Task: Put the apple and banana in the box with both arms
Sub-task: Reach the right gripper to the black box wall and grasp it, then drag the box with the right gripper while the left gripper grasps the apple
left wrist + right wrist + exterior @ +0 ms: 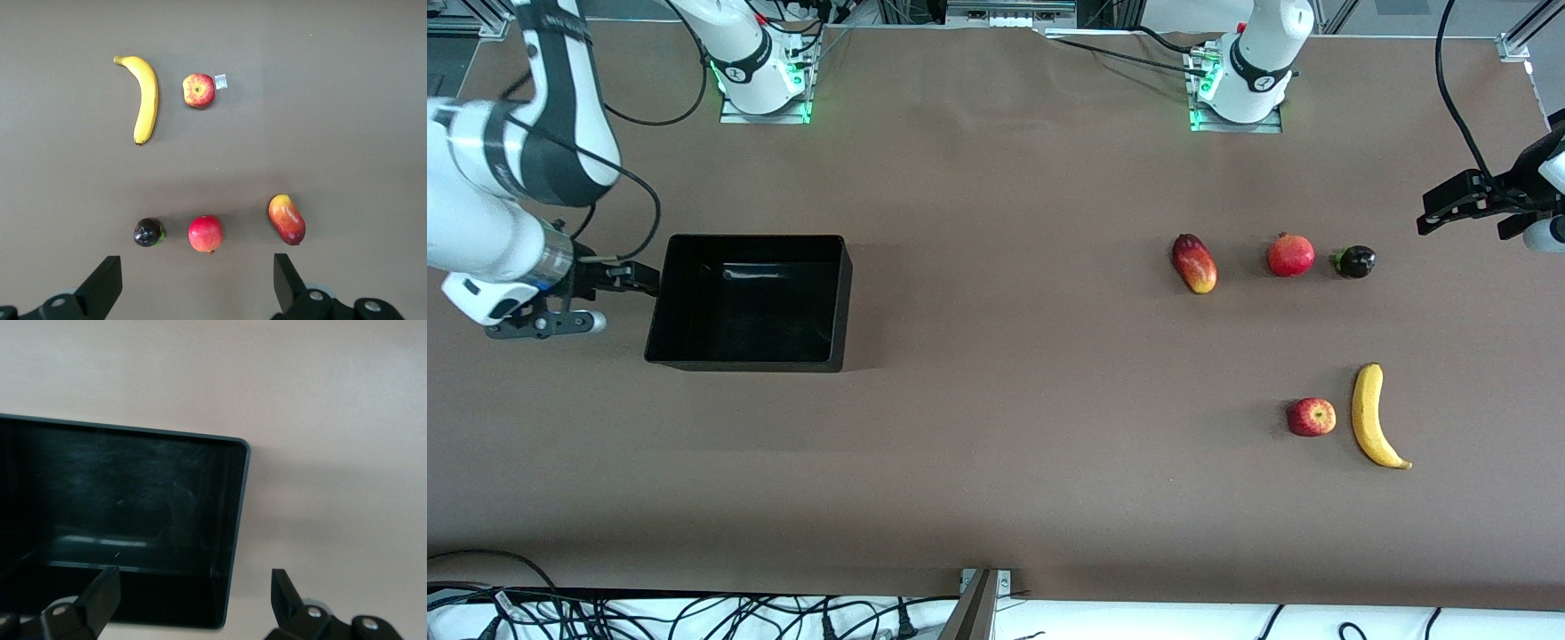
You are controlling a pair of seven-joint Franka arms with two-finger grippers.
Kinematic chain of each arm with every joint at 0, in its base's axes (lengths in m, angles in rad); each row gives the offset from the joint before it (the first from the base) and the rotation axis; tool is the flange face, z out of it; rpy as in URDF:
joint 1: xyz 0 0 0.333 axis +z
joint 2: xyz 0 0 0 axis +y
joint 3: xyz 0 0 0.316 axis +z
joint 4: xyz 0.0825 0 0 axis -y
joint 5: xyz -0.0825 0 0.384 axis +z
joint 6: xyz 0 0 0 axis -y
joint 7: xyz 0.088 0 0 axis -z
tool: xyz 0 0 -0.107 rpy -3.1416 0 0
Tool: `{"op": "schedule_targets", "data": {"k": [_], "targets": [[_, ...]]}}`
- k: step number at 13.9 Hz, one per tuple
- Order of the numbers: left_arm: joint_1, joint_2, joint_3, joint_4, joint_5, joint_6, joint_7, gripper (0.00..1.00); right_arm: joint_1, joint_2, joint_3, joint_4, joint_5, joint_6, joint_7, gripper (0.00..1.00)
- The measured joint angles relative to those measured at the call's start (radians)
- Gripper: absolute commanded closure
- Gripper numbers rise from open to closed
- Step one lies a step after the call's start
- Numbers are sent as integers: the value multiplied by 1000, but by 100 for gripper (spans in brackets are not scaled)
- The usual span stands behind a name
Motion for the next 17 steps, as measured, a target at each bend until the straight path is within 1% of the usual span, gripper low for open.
{"op": "schedule_targets", "data": {"k": [3, 5, 7, 8, 9, 10, 11, 12, 13, 15, 17], "targets": [[1, 2, 1, -4, 0, 0, -1, 0, -30, 29, -6, -158, 0, 226, 0, 0], [1, 3, -1, -5, 0, 0, -10, 0, -43, 50, -6, -243, 0, 341, 2, 0], [1, 3, -2, -4, 0, 2, -12, 0, -47, 68, -6, -288, 6, 397, 11, 0], [1, 3, -2, -4, 0, 5, -13, 0, -49, 75, -7, -298, 12, 410, 14, 5], [1, 5, -2, -5, 0, 8, -13, 0, -50, 81, -7, -307, 23, 421, 15, 18], [1, 6, -2, -5, 0, 9, -14, 0, -51, 85, -7, -319, 37, 431, 15, 40], [1, 7, -2, -5, 0, 11, -14, 0, -51, 87, -7, -331, 44, 439, 15, 71], [1, 8, -3, -5, 0, 13, -15, 0, -51, 87, -7, -340, 46, 442, 15, 93], [1, 10, -4, -5, 0, 15, -18, 0, -52, 87, -7, -345, 47, 443, 15, 100], [1, 26, -7, -8, 0, 58, -42, 0, -51, 87, -7, -345, 47, 445, 15, 100], [1, 73, -9, -24, 0, 159, -79, 0, -51, 84, -5, -344, 47, 449, 15, 100]]}}
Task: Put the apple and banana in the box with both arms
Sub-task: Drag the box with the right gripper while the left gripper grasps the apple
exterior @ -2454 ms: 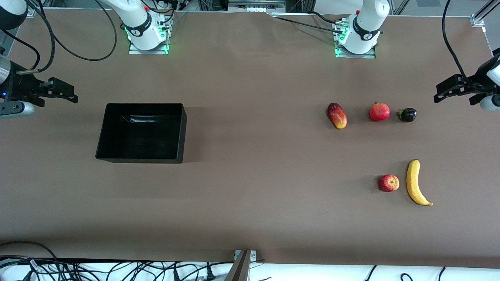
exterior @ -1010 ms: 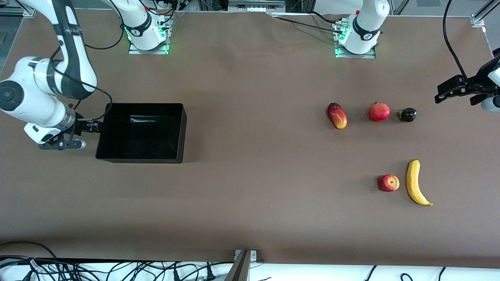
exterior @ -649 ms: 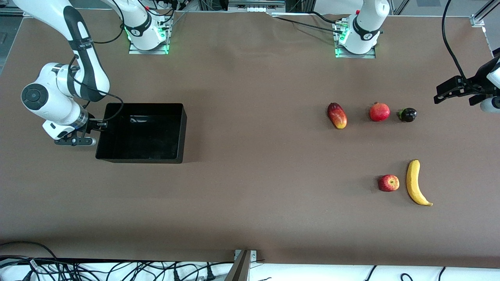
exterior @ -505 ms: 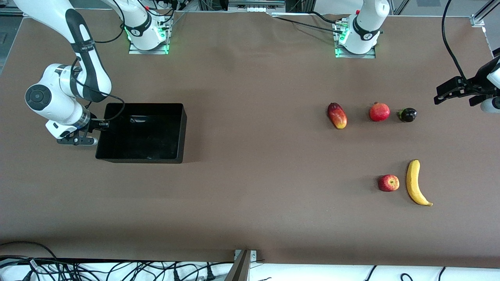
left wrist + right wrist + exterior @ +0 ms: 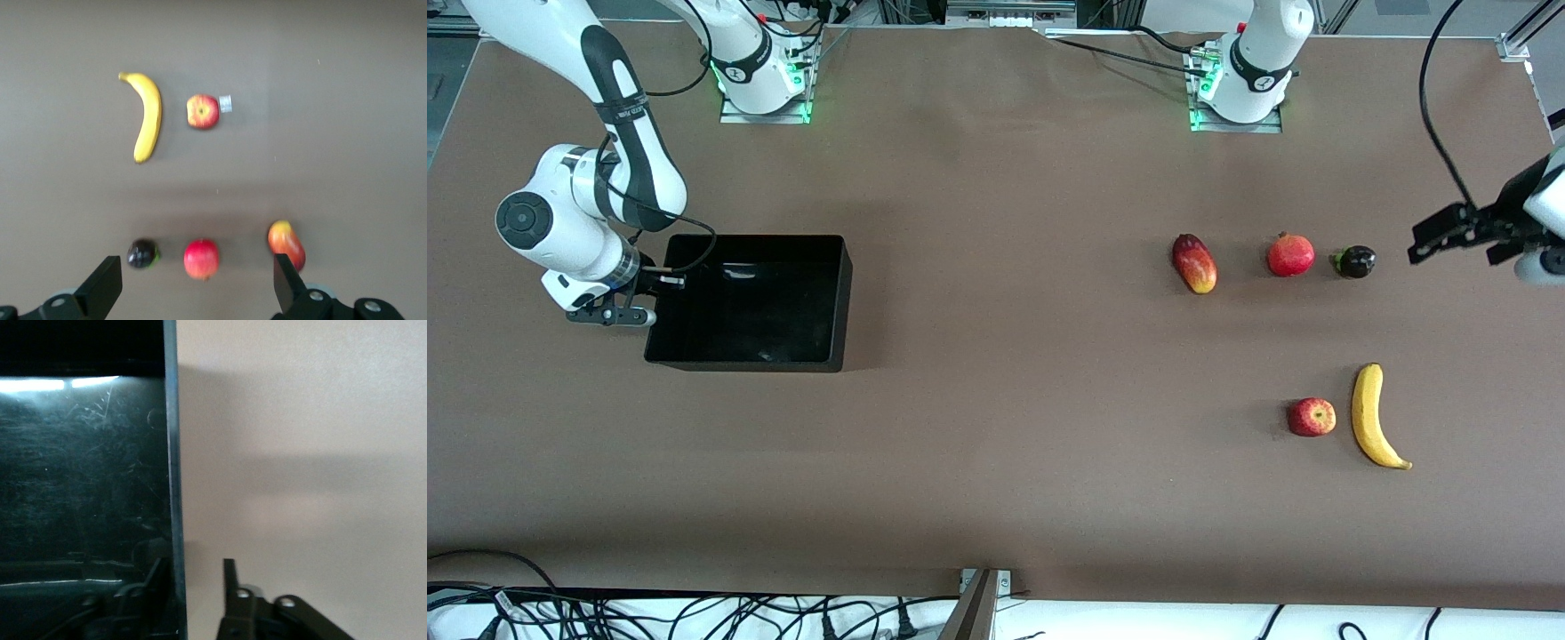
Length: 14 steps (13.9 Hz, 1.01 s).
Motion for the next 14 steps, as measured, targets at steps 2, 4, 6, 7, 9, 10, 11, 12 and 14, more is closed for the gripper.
{"op": "schedule_targets", "data": {"k": [2, 4, 6, 7, 9, 10, 11, 12, 14], "targets": [[0, 90, -1, -14, 0, 117, -11, 0, 1, -8, 9, 5, 0, 3, -1, 100], [0, 193, -1, -18, 0, 236, -12, 0, 1, -26, 39, 26, 1, 0, -8, 100], [0, 280, -1, -18, 0, 339, -13, 0, 5, -49, 101, 94, 0, -75, -5, 100], [1, 314, -1, -18, 0, 379, -13, 0, 8, -55, 133, 152, 0, -149, -4, 100], [4, 377, 0, -18, 0, 463, -14, 0, 30, -58, 190, 280, 1, -299, 8, 100], [6, 411, 0, -18, 0, 504, -16, 0, 61, -57, 205, 335, 1, -351, 28, 100], [8, 448, 0, -18, 0, 543, -18, 0, 105, -54, 211, 376, 1, -382, 69, 100], [12, 481, 0, -19, 0, 578, -21, 0, 153, -50, 214, 398, 4, -395, 121, 100], [24, 540, 0, -20, 0, 646, -25, 0, 253, -29, 217, 412, 35, -397, 236, 100]]}}
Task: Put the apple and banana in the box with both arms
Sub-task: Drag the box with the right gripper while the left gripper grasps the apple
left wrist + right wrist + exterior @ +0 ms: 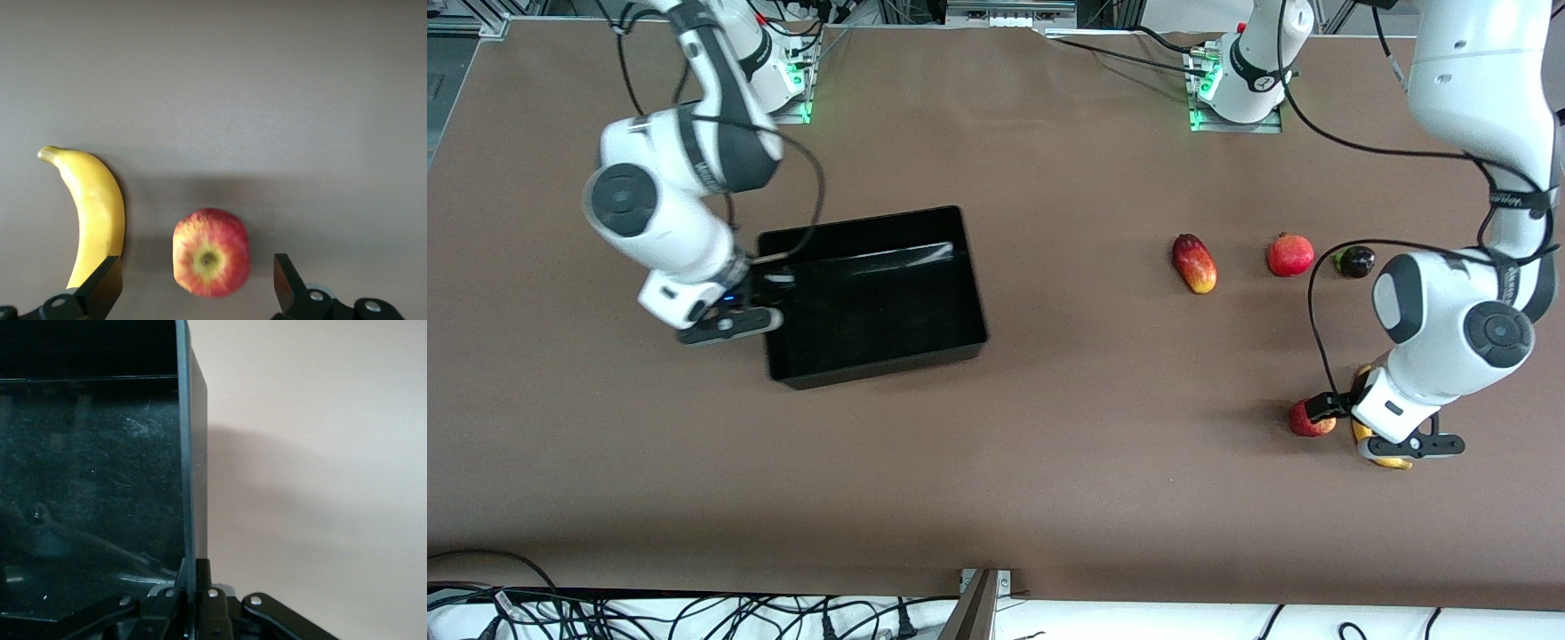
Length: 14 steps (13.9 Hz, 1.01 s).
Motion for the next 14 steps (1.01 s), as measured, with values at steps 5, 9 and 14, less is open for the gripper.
{"op": "schedule_targets", "data": {"k": [5, 9, 14], "targets": [[10, 49, -1, -53, 0, 153, -44, 0, 186, 143, 3, 124, 123, 5, 229, 100], [8, 57, -6, -85, 0, 222, -99, 0, 285, 294, 4, 254, 142, 58, 414, 100], [4, 96, -7, -140, 0, 339, -136, 55, 348, 463, 4, 350, 145, 198, 523, 100]]}}
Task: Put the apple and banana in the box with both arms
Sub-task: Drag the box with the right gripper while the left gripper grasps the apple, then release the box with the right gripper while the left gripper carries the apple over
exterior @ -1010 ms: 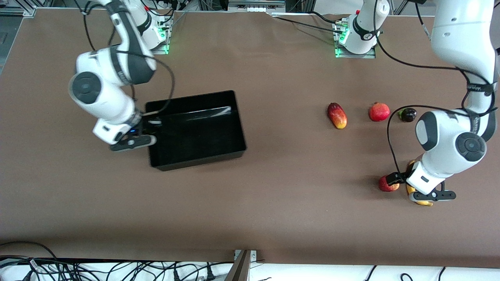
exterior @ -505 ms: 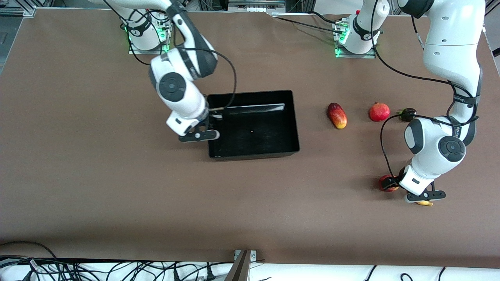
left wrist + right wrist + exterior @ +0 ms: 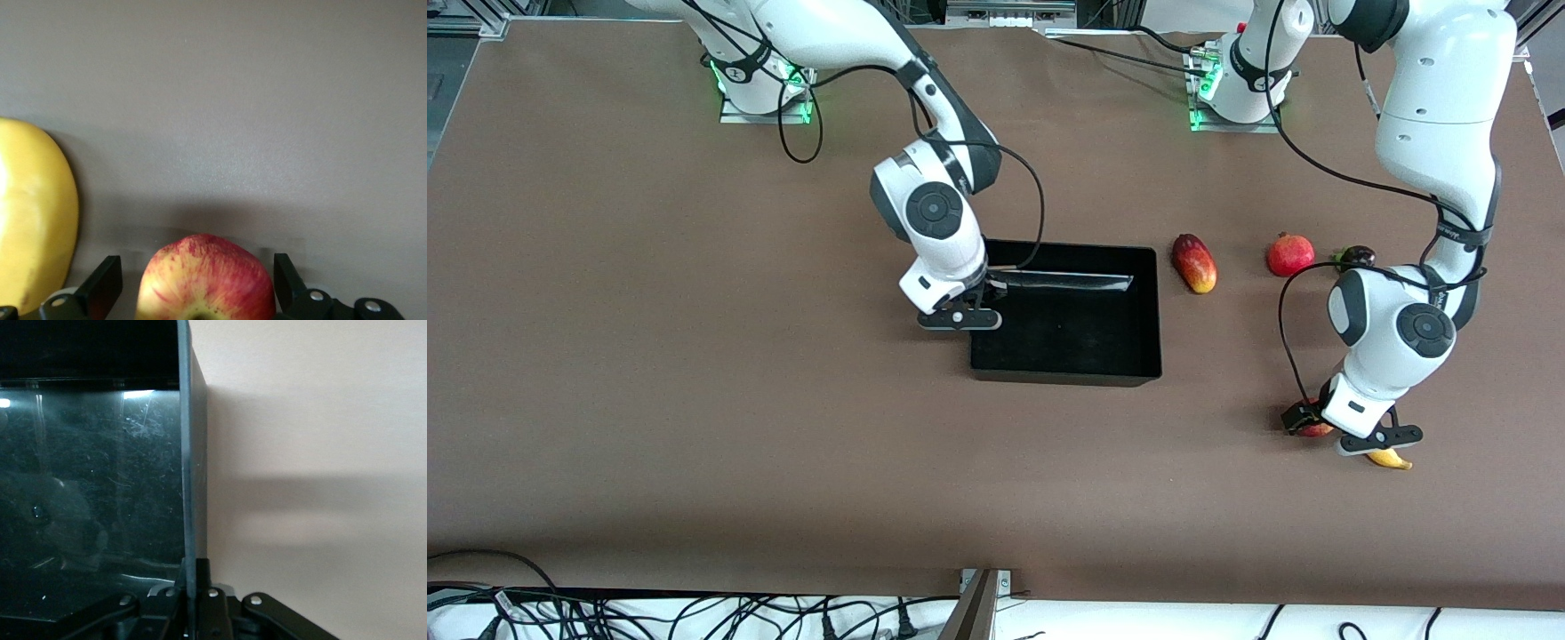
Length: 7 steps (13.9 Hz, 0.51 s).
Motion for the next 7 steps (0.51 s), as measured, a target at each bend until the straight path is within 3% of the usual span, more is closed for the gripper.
{"op": "schedule_targets", "data": {"k": [1, 3, 4, 6, 7], "targets": [[-2, 7, 0, -1, 0, 7, -7, 100, 2, 15, 0, 9, 4, 13, 2, 100], [-6, 9, 0, -3, 0, 11, -17, 100, 2, 21, 3, 17, 6, 15, 2, 100], [-7, 8, -2, -3, 0, 10, -17, 100, 2, 22, 3, 18, 6, 15, 2, 76], [-9, 4, -14, -3, 0, 4, -29, 100, 3, 23, 5, 18, 6, 16, 1, 0], [-14, -7, -21, -2, 0, -24, -48, 100, 3, 27, 7, 18, 6, 18, 1, 0]]}}
